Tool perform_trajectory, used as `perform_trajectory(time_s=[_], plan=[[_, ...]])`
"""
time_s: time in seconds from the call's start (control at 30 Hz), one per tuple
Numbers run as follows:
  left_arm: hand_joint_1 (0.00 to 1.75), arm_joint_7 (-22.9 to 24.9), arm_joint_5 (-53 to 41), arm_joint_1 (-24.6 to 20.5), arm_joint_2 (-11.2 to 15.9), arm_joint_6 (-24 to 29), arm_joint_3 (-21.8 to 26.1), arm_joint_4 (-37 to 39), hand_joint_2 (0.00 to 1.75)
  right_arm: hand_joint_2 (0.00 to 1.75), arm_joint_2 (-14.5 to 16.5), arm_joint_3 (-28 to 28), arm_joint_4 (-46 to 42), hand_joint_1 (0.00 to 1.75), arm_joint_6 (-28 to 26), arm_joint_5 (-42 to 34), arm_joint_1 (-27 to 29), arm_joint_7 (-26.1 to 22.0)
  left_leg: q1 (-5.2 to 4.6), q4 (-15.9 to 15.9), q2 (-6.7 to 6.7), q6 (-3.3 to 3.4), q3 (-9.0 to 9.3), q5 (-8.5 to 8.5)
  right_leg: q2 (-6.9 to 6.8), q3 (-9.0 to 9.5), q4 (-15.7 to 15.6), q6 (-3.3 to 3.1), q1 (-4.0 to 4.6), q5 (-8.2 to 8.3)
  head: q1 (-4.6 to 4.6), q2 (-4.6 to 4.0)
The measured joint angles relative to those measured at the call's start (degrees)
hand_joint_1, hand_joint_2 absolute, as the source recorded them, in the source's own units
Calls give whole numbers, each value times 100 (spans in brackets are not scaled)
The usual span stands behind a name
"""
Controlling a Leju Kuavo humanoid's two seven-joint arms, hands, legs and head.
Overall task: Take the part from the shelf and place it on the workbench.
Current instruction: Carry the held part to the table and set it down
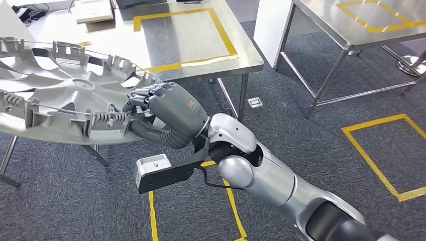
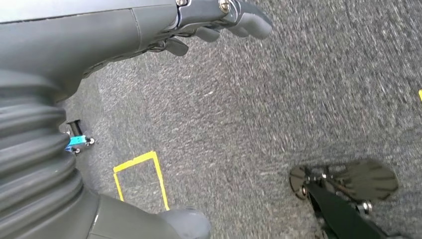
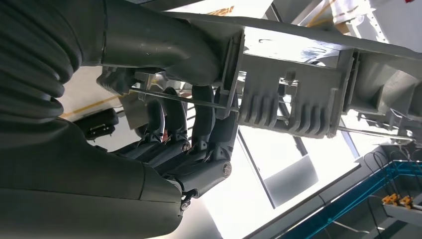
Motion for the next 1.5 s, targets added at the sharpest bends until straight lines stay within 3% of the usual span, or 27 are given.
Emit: perform_trajectory(time_s=[0.07, 0.13, 0.17, 0.2, 0.23, 0.27, 0.33, 0.37, 0.5, 0.57, 0.63, 0.67, 0.7, 0.73, 0.8, 0.87, 0.93, 1.03, 1.07, 1.13, 1.17, 1.2, 1.23, 1.27, 1.33, 1.4, 1.5], plan=[[0, -5, 0, -2, -2, 0, 7, -3, 175, 175, 3, 0, 0, 175, 2, 1, -8, 1, 20, 510, 11, -60, -260, -213, -13, 96, -40, -50, -33, -34, -33, 0], [0, -2, 0, 9, -1, 0, 14, -2, 175, 175, 6, 0, 4, 175, 1, 1, -12, 2, 46, 1248, 20, -112, -709, -440, -19, 159, -39, -72, -39, -95, -47, 0], [0, 1, 0, 18, 3, 0, 17, -2, 175, 175, 6, 0, 8, 175, 1, 1, -10, 2, 56, 1451, 22, -129, -866, -432, -15, 197, -38, -67, -42, -129, -47, 0], [0, 2, 0, 26, 7, 0, 20, -2, 175, 175, 6, 0, 10, 175, 1, 1, -8, 3, 66, 1444, 24, -141, -921, -310, -10, 241, -36, -56, -47, -166, -49, 0], [0, 2, 0, 28, 12, 0, 21, -2, 175, 175, 7, 0, 11, 175, 1, 1, -7, 3, 77, 1205, 27, -149, -859, -85, -5, 294, -30, -40, -56, -209, -47, 0], [0, 1, 0, 29, 16, 0, 21, -2, 175, 175, 7, 0, 13, 175, 1, 1, -6, 4, 91, 808, 36, -156, -717, 188, -2, 346, -24, -14, -64, -260, -49, 0], [0, 1, 0, 22, 14, 0, 22, 5, 175, 175, 9, 0, 14, 175, 1, 2, -11, 4, 87, 140, 54, -132, -428, 479, 4, 402, 1, 54, -50, -350, -71, 0], [0, 1, 0, 19, 12, 0, 23, 8, 175, 175, 11, 0, 15, 175, 1, 2, -15, 3, 81, -18, 58, -94, -360, 495, 8, 404, 4, 87, -37, -378, -76, 0], [0, -1, 0, 30, 8, -1, 29, 11, 175, 175, 15, 0, 15, 175, 0, -1, -24, -1, 63, -74, 43, 111, -306, 376, 1, 403, 52, 204, -43, -477, -57, 0], [0, -6, 1, 29, 9, -1, 30, 10, 175, 175, 15, 0, 15, 175, 1, -5, -24, -4, 70, -90, 40, 191, -253, 332, -5, 150, 547, 240, -48, -687, -41, 0], [0, -8, 2, 27, 12, 0, 31, 9, 175, 175, 14, 1, 16, 175, 1, -8, -16, -9, 54, -89, 37, 234, -203, 275, -4, -365, 1376, 245, -44, -932, -33, 0], [0, -8, 2, 28, 13, -1, 32, 8, 175, 175, 13, 1, 16, 175, 1, -8, -8, -10, 43, -88, 34, 242, -166, 241, -4, -585, 1655, 242, -43, -944, -34, 0], [0, -7, 2, 30, 14, -1, 32, 8, 175, 175, 13, 2, 17, 175, 1, -8, -2, -11, 34, -87, 28, 244, -118, 204, -4, -708, 1725, 232, -42, -835, -33, 0], [0, -7, 2, 32, 14, -2, 33, 8, 175, 175, 13, 2, 17, 175, 1, -8, 2, -13, 27, -87, 20, 239, -56, 162, -4, -704, 1550, 213, -39, -607, -33, 0], [0, -7, 2, 33, 7, -2, 34, 10, 175, 175, 13, 2, 16, 175, 1, -8, 5, -13, 17, -86, 2, 211, 72, 69, -3, -462, 781, 142, -14, -60, -29, 0], [0, -7, 2, 28, -4, -2, 37, 13, 175, 175, 13, 1, 16, 175, -2, -9, -2, -14, 7, -81, -14, 156, 127, -3, -7, -220, 184, 82, 23, 151, -37, 1], [0, -6, 2, 24, -5, -2, 49, 15, 175, 175, 13, 0, 17, 175, -6, -9, -10, -14, 10, -101, -13, 89, 136, -37, -1, -154, 50, 50, 43, 94, -41, 1], [0, -9, 2, 22, 7, -2, 70, 7, 175, 175, 15, -1, 10, 175, -4, -8, -4, -11, 13, 44, 10, -2, 112, -148, 5, -30, -32, -16, -14, 62, -59, 0], [0, -11, 2, 20, 7, -2, 72, 5, 175, 175, 17, -1, 8, 175, -4, -9, 0, -10, 19, 287, 15, -30, -9, -246, -3, 28, -56, -39, -33, 44, -76, 0], [0, -13, 1, 24, 2, -2, 73, 8, 175, 175, 17, -1, 9, 175, -7, -9, 11, -11, 36, 1037, 23, -79, -461, -475, -14, 100, -60, -69, -35, -17, -103, 0], [0, -11, 1, 35, 3, -3, 74, 8, 175, 175, 17, -1, 10, 175, -8, -8, 23, -11, 44, 1344, 24, -98, -686, -513, -10, 139, -60, -69, -35, -53, -103, 0], [0, -10, -1, 45, 5, -4, 75, 8, 175, 175, 17, -1, 10, 175, -8, -8, 36, -10, 50, 1473, 25, -111, -831, -440, -5, 187, -59, -64, -38, -94, -103, 0], [0, -10, -1, 53, 8, -6, 75, 8, 175, 175, 17, -1, 10, 175, -8, -8, 47, -8, 57, 1369, 26, -118, -857, -251, 2, 243, -57, -53, -42, -138, -104, 0], [0, -10, -3, 56, 12, -9, 76, 8, 175, 175, 17, -2, 10, 175, -8, -7, 55, -5, 66, 1052, 30, -121, -777, 26, 7, 308, -52, -36, -49, -189, -103, 0], [0, -13, -13, 54, 15, -13, 76, 12, 175, 175, 16, -3, 10, 175, -8, -2, 60, -4, 73, 291, 42, -115, -499, 443, 15, 387, -30, 20, -44, -294, -119, 0], [0, -14, -22, 44, 11, -14, 76, 18, 175, 175, 16, -11, 10, 175, -11, 7, 60, -4, 65, -49, 47, -46, -359, 491, 24, 388, -18, 79, -15, -359, -128, 0], [0, -14, -24, 44, 8, -14, 78, 21, 175, 175, 16, -25, 8, 175, -14, 13, 62, -4, 54, -65, 36, 100, -332, 403, 21, 398, 4, 168, -17, -427, -103, 0]])
